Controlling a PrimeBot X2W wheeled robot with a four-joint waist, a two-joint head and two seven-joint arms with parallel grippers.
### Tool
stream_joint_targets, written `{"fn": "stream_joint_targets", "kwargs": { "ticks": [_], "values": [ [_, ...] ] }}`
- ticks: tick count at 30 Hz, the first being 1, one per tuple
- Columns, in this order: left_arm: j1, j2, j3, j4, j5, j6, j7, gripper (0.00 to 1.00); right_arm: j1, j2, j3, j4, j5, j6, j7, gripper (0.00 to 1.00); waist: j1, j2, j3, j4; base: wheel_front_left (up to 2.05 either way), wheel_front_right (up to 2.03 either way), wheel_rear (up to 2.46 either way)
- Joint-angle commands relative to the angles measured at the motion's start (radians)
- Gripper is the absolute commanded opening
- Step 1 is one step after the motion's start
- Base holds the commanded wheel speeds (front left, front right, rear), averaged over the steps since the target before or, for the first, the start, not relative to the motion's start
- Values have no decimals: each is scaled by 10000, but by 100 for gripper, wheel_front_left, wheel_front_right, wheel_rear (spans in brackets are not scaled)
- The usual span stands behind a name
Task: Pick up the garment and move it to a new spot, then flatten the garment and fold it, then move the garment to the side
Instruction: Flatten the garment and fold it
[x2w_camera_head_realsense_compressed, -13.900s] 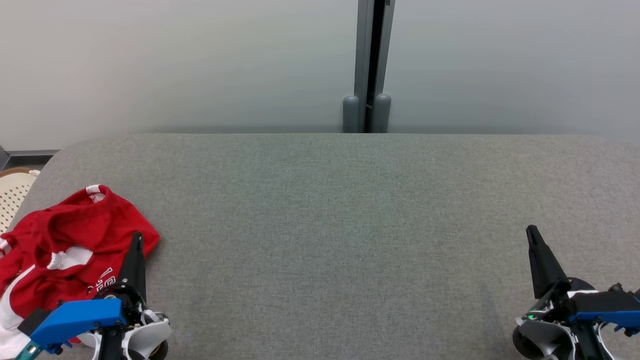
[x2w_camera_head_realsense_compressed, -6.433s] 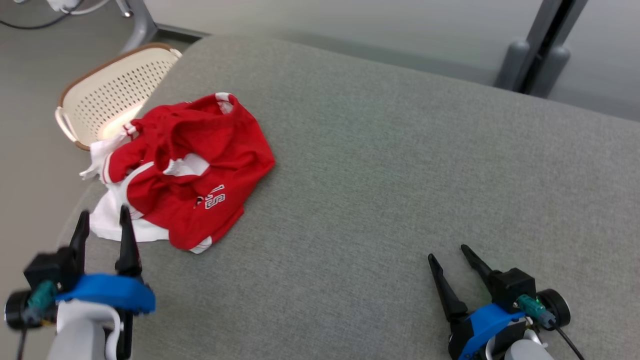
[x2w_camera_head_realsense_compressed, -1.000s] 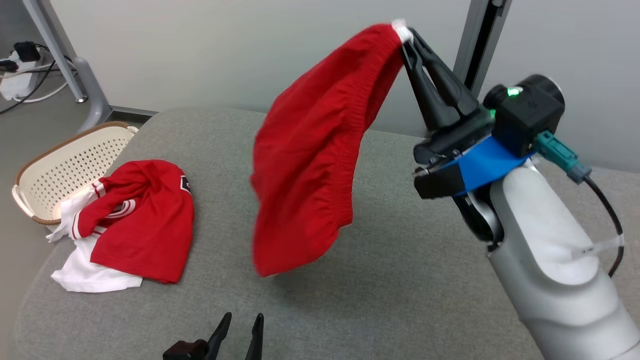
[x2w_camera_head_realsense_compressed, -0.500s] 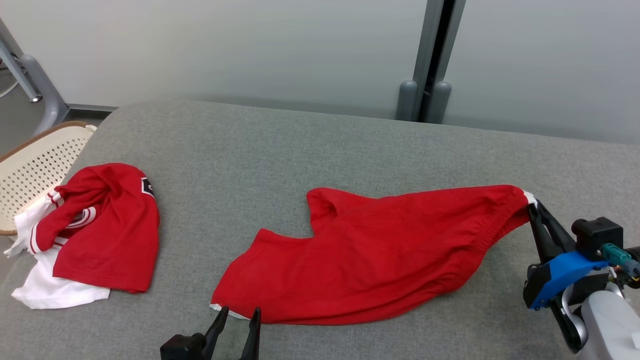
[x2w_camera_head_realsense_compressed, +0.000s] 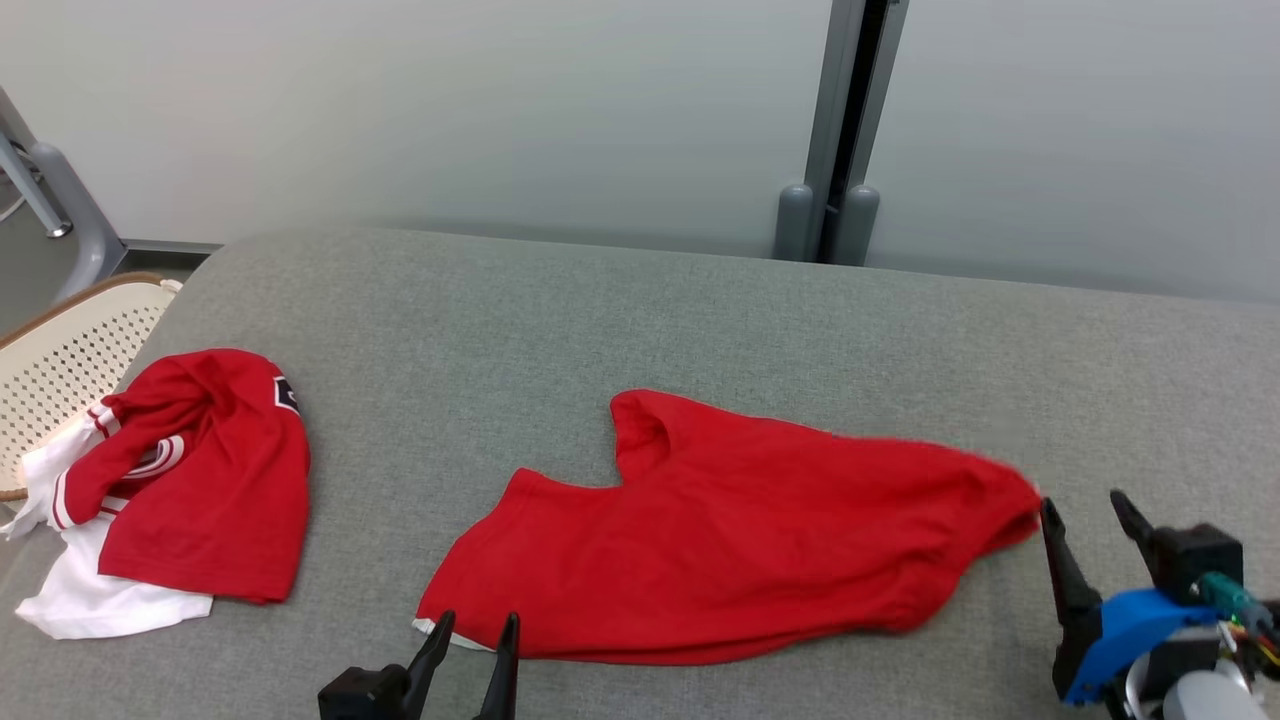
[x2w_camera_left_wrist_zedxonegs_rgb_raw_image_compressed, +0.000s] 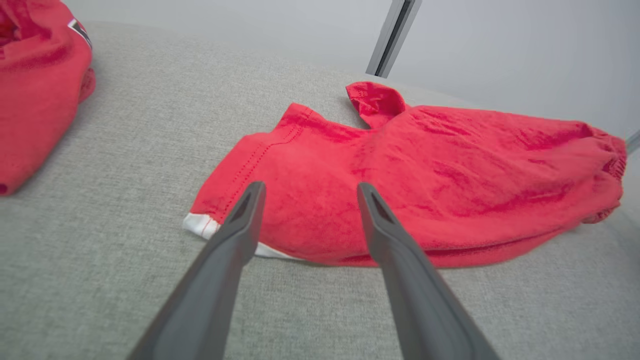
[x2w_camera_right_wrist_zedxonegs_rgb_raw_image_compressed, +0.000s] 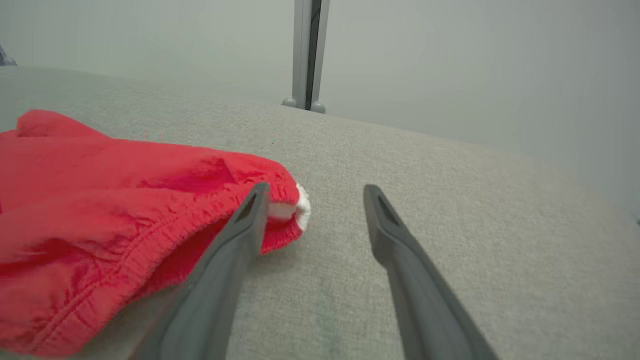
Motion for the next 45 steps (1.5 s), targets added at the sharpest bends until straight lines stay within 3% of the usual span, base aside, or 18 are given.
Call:
{"fn": "stream_joint_targets", "kwargs": {
  "ticks": [1,11,24,33,42,43,44,45],
  "values": [
    [27,2,101,7,15,-16,-29,100,364,115,-183,31,-189,-1,-7,100,0,0,-46,-37,0,0,0],
    [-1501,83,75,38,96,-16,-27,100,1034,935,-654,-1356,-587,-1,-9,100,0,0,354,-709,0,0,0],
    [-6205,222,-1243,3502,-1084,-16,489,100,311,1434,263,-2093,-511,-1,-7,100,0,0,1743,-1873,0,0,0],
    [-7214,287,-1822,5171,-1780,-14,1103,100,181,1571,434,-2078,-362,-1,-7,100,0,0,2240,-2181,0,0,0],
    [-7287,382,-2553,5797,-2547,-14,1424,100,-22,1599,684,-2027,-329,-1,-7,100,0,0,2446,-2428,0,0,0],
    [-7293,396,-2647,5861,-2593,-14,1421,97,-45,1600,698,-2073,-333,-1,-7,100,0,0,2453,-2450,0,0,0],
    [-7311,414,-2715,5896,-2639,-14,1352,65,-46,1601,705,-2096,-331,-1,-7,100,0,0,2449,-2466,0,0,0],
    [-7320,429,-2766,5932,-2699,-14,1283,42,-28,1603,702,-2113,-326,-1,-7,100,0,0,2438,-2474,0,0,0]
  ]
}}
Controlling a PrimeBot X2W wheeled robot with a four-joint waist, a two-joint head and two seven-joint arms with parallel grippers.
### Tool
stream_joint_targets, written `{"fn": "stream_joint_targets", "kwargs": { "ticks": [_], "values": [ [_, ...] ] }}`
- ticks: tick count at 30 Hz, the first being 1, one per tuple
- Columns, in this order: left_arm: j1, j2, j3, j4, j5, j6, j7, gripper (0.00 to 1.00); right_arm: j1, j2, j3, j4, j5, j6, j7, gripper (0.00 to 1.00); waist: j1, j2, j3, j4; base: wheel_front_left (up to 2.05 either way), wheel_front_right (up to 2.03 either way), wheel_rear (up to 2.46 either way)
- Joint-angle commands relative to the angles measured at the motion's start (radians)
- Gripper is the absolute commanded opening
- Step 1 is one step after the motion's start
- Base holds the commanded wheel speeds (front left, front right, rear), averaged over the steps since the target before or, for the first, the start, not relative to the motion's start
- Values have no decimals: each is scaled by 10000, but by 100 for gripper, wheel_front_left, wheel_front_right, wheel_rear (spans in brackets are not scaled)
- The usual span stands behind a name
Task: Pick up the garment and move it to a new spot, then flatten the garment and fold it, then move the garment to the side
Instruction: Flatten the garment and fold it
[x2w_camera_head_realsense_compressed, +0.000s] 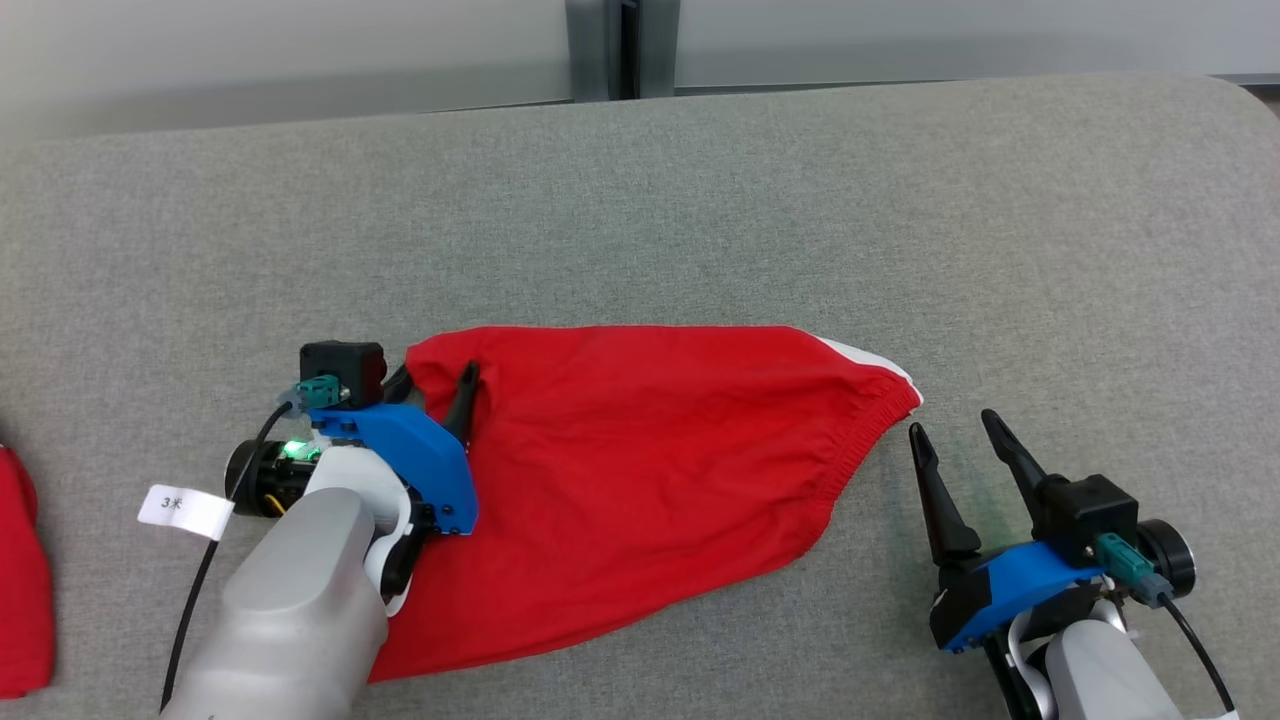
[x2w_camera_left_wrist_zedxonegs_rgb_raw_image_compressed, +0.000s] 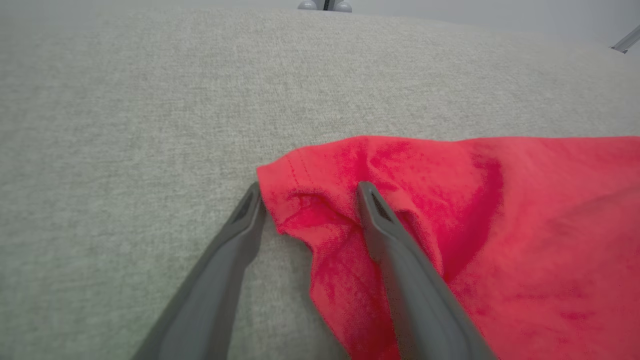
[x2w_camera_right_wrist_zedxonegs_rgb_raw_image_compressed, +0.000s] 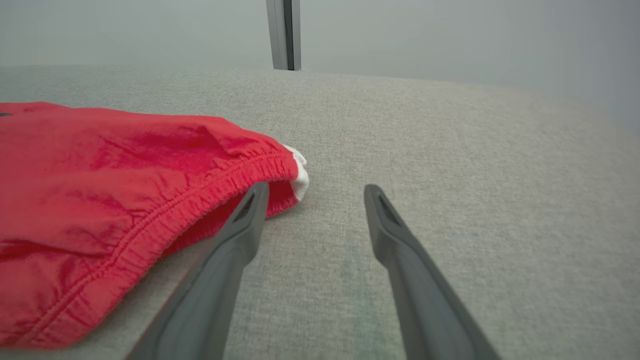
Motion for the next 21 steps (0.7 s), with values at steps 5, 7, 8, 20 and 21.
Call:
{"fn": "stream_joint_targets", "kwargs": {
  "ticks": [5,7,8,20,21],
  "values": [
    [-108,81,-549,-311,-210,-12,-920,0,114,26,-117,-64,35,-3,-7,100,-1,0,-266,108,0,0,0],
    [-56,62,-735,-718,-285,-12,-1226,0,228,26,-148,-2,61,-1,-7,100,-1,0,-498,250,0,0,0],
    [14,80,-808,-930,-293,-13,-1313,0,319,23,-134,48,78,-3,-7,100,-1,0,-638,321,0,0,0],
    [2483,245,-726,-4044,530,-13,-1410,0,1758,9,-130,472,592,-3,-7,100,-1,0,-2724,1641,0,0,0],
    [2772,292,-696,-4125,579,-13,-1411,0,1814,14,-102,466,658,-3,-7,100,-1,0,-2790,1712,0,0,0]
  ]
}}
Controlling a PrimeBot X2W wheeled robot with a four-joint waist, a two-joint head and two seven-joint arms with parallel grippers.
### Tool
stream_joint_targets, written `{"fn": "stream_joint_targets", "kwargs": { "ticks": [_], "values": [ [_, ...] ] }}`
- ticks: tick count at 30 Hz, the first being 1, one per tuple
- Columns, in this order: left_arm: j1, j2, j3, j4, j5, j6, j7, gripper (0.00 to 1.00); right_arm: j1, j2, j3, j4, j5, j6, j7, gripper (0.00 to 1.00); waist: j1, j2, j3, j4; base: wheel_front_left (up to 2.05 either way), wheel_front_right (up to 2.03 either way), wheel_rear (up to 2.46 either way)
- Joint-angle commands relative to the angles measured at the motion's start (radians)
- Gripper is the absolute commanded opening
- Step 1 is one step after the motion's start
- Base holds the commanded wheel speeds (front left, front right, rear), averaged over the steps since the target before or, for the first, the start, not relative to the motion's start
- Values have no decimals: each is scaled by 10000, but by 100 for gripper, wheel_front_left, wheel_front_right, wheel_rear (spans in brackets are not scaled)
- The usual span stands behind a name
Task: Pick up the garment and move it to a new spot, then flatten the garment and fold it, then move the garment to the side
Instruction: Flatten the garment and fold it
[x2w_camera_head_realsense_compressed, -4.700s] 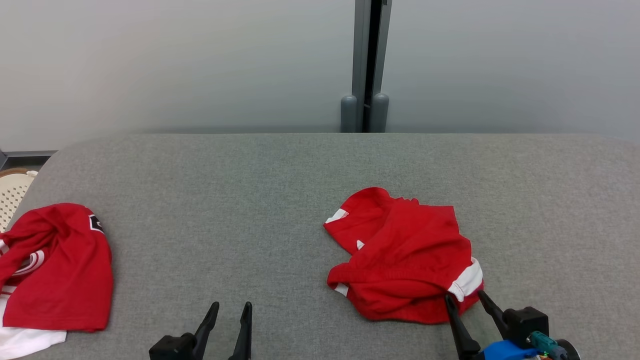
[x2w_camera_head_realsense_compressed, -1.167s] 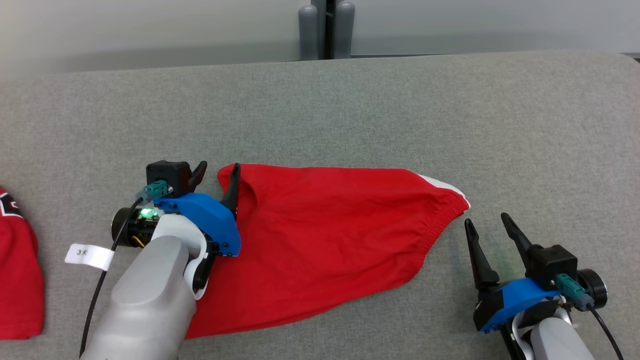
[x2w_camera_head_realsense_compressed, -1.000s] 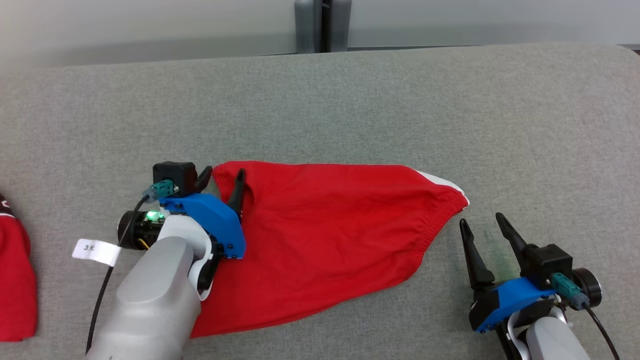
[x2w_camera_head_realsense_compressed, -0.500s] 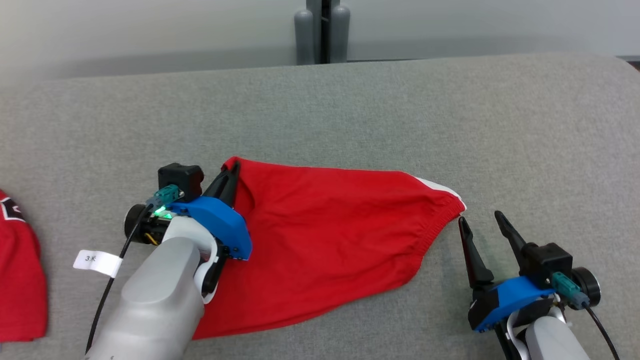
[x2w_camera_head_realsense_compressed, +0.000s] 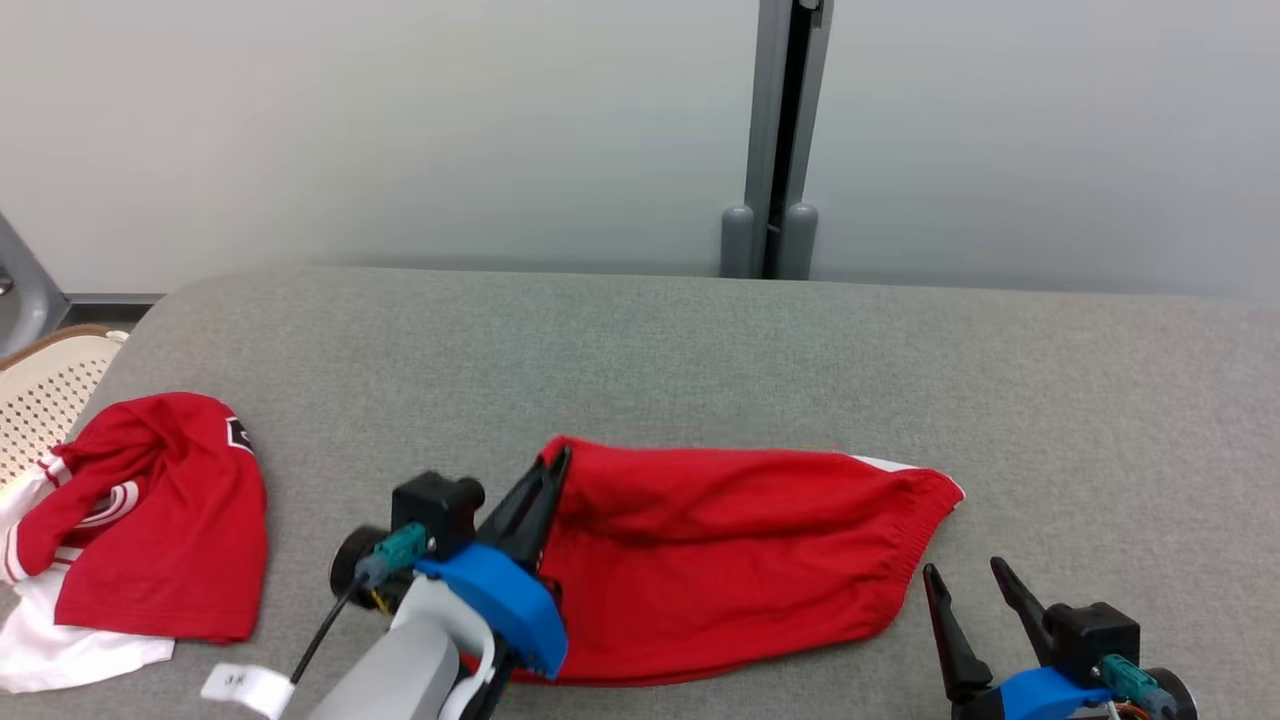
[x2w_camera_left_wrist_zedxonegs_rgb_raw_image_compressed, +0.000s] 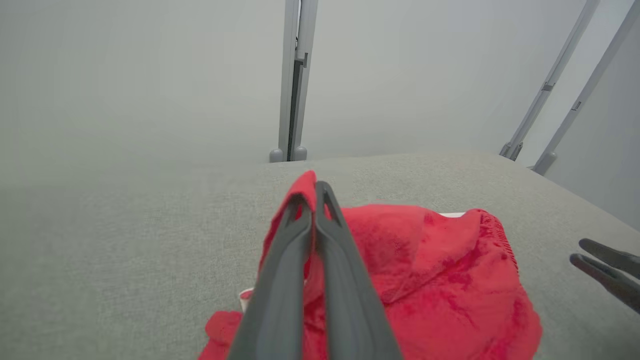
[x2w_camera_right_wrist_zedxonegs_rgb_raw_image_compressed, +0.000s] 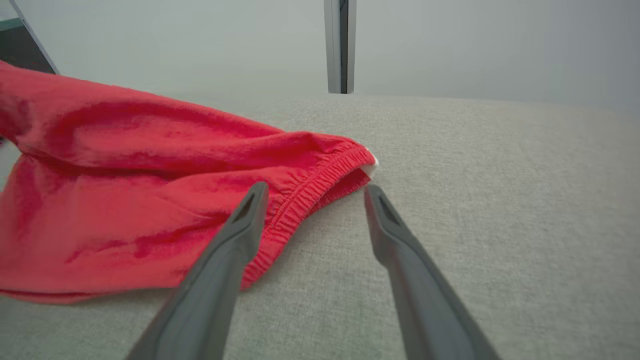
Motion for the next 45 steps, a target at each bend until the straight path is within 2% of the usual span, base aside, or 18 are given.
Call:
{"fn": "stream_joint_targets", "kwargs": {
  "ticks": [1,10,17,18,19,20,27,35,45],
  "values": [
    [491,131,69,-80,66,-13,-26,0,152,-13,44,-16,91,-1,-7,100,3,0,-78,90,0,0,0],
    [2947,432,269,-19,43,-13,-28,0,421,-15,188,15,262,-1,-7,100,3,0,-257,302,0,0,0],
    [3690,294,602,558,127,-4,-29,0,457,-15,132,131,275,-1,-7,100,3,0,-243,483,0,0,0],
    [3705,244,731,573,203,32,-29,25,413,-15,154,141,341,-1,-7,100,3,0,-236,507,0,0,0],
    [3737,187,828,574,281,83,-29,71,354,-15,204,138,388,-1,-7,100,3,0,-226,527,0,0,0],
    [3771,142,974,535,385,127,-29,100,274,-13,263,145,464,-1,-7,100,3,0,-212,540,0,0,0],
    [3910,-98,2209,-632,1530,489,-29,100,-633,-14,572,666,1495,-1,-8,100,3,0,18,731,0,0,0],
    [3829,-466,2898,-1066,2462,185,-29,100,-2438,-16,1012,2559,3334,-1,123,100,3,0,486,1113,0,0,0],
    [3606,-773,3258,-954,2928,-7,-30,100,-3890,-231,1100,4349,4335,-1,316,100,3,0,1012,1447,0,0,0]
  ]
}}
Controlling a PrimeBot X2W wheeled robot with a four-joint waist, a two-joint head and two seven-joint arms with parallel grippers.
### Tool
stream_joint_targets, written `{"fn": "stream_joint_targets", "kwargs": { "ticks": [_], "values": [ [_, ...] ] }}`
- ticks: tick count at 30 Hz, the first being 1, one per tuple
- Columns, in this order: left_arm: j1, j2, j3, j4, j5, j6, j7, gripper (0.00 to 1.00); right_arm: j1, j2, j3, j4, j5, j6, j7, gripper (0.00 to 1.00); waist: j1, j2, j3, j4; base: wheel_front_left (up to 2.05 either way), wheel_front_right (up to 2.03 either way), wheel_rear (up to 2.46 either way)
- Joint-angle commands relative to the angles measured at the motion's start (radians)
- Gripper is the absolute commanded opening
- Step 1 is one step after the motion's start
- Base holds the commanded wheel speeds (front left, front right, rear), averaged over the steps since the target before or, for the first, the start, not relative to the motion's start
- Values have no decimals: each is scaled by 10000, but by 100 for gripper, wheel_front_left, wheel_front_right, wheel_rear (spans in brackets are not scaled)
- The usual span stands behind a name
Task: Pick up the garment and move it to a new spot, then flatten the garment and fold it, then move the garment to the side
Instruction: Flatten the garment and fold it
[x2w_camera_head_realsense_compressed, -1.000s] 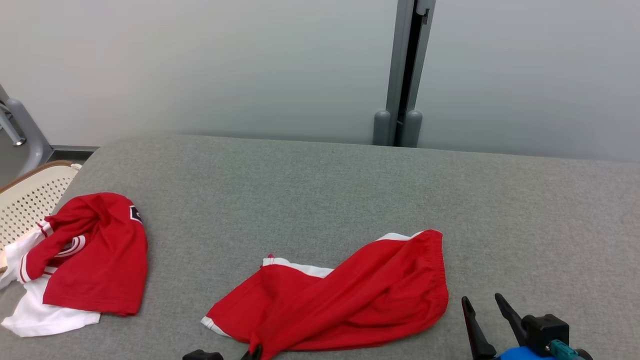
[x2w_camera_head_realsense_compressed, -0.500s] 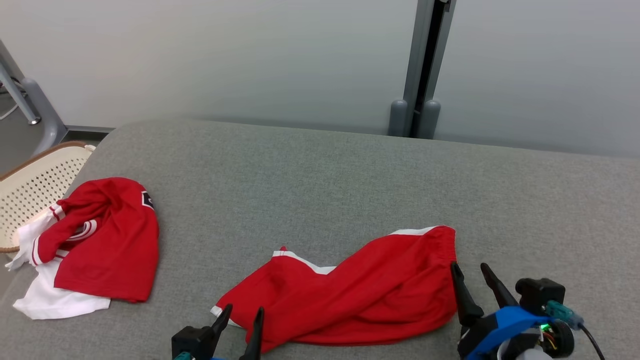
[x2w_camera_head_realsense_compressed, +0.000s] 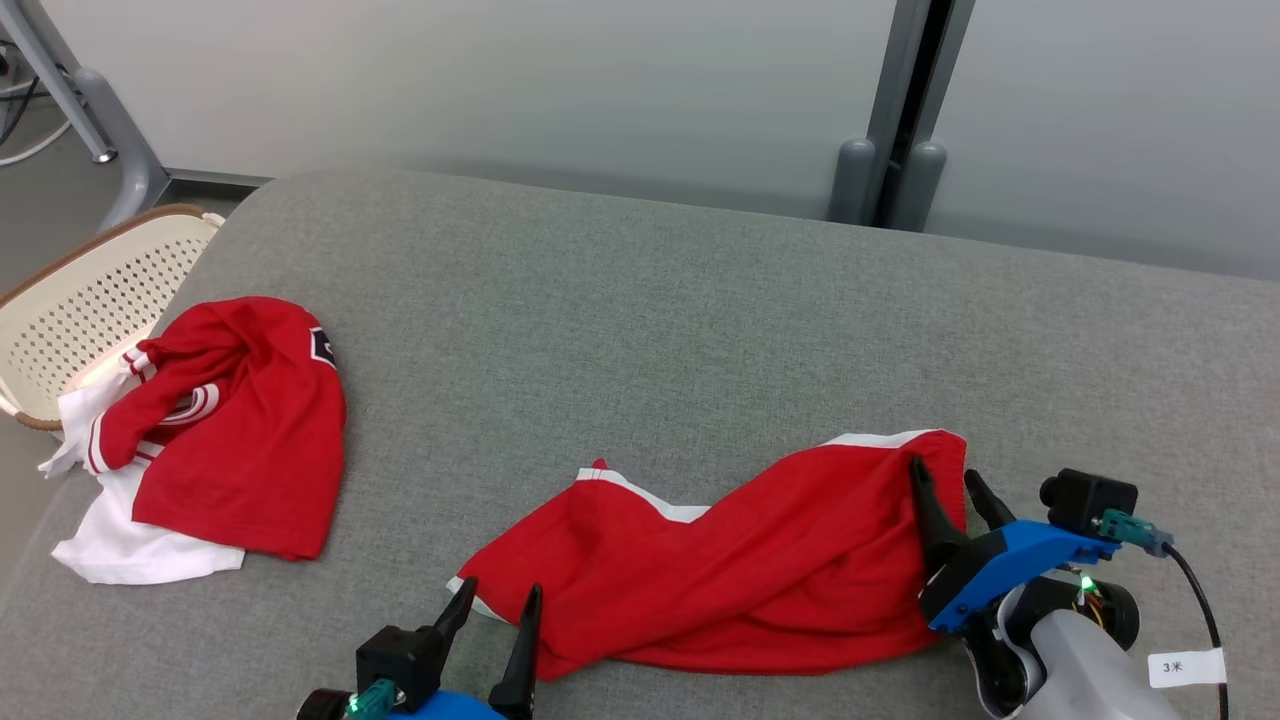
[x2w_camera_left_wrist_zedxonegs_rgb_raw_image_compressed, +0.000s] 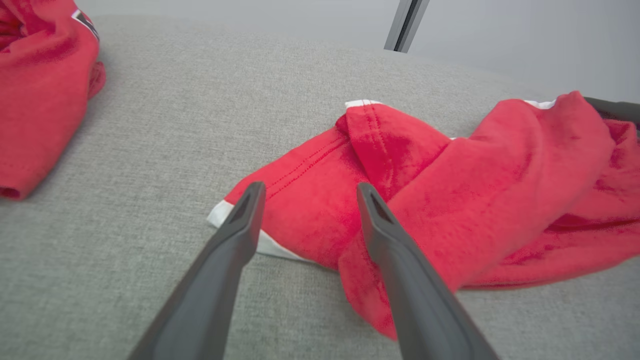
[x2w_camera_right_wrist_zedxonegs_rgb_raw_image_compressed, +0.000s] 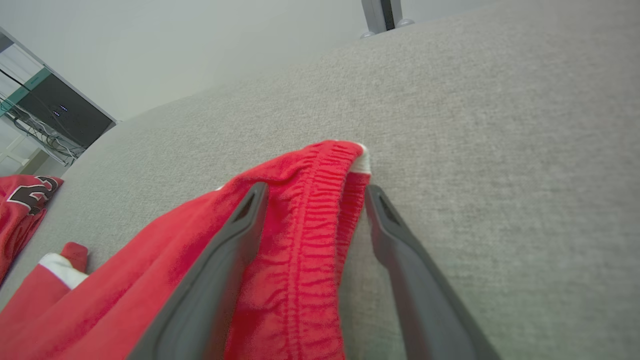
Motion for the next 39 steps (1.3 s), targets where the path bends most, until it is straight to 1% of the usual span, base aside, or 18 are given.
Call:
{"fn": "stream_joint_targets", "kwargs": {
  "ticks": [1,3,4,5,6,7,8,12,14,16,19,22,25,27,30,33,36,39],
  "values": [
    [-106,-53,96,42,101,-78,-30,100,-263,-23,114,192,250,1,69,100,-2,0,95,82,0,0,0],
    [-128,-84,134,57,126,-90,-30,100,-354,-3,334,248,486,1,92,100,-2,0,136,110,0,0,0],
    [-127,-86,131,86,153,-83,-30,100,-386,-36,456,277,559,1,78,95,-2,0,150,119,0,0,0],
    [-135,-90,57,126,186,-63,-30,100,-420,-79,567,300,631,1,55,72,-2,0,163,124,0,0,0],
    [-164,-97,0,126,171,-66,-30,100,-447,-102,660,320,720,1,29,45,-2,0,176,132,0,0,0],
    [-187,-99,-67,140,129,-66,-30,100,-481,-126,758,309,759,1,-13,34,-2,0,185,139,0,0,0],
    [-201,-92,-129,151,87,-68,-30,100,-510,-176,843,302,804,1,-45,0,-2,0,187,147,0,0,0],
    [-217,-54,-243,193,-10,-68,-30,100,-620,-329,1038,132,923,1,-183,0,-2,0,151,166,0,0,0],
    [-216,-37,-258,203,-64,-69,-30,100,-769,-462,1127,-170,939,1,-250,0,-2,0,97,155,0,0,0],
    [-167,-25,-246,219,-109,-70,-30,100,-837,-626,1284,-740,775,1,-283,0,-2,0,-1,98,0,0,0],
    [-32,-21,-190,242,-172,-71,-30,100,-566,-897,1515,-2117,436,1,-286,0,-2,0,-185,-43,0,0,0],
    [115,-29,-185,315,-208,-71,-30,100,178,-1166,2368,-3552,252,1,-281,0,-2,0,-377,-262,0,0,0],
    [177,-56,-125,353,-264,-72,-30,100,998,-1781,3632,-4731,284,1,-284,0,-2,0,-525,-524,0,0,0],
    [273,-75,-88,383,-276,-72,-30,100,1592,-2277,4408,-5152,379,1,-285,0,-2,0,-588,-703,0,0,0],
    [323,-94,-49,395,-289,-72,-30,100,2384,-2873,5297,-5338,469,1,-286,0,-2,0,-620,-952,0,0,0],
    [304,-92,-34,416,-262,-72,-30,100,3071,-3209,5747,-5137,655,1,-286,0,-2,0,-640,-1128,0,0,0],
    [275,-88,15,433,-246,-72,-30,100,3614,-3313,5890,-4739,704,1,-287,0,-2,0,-681,-1247,0,0,0],
    [281,-71,62,454,-221,-72,-30,100,3929,-3216,5747,-4264,586,1,-287,0,-2,0,-742,-1338,0,0,0]
  ]
}}
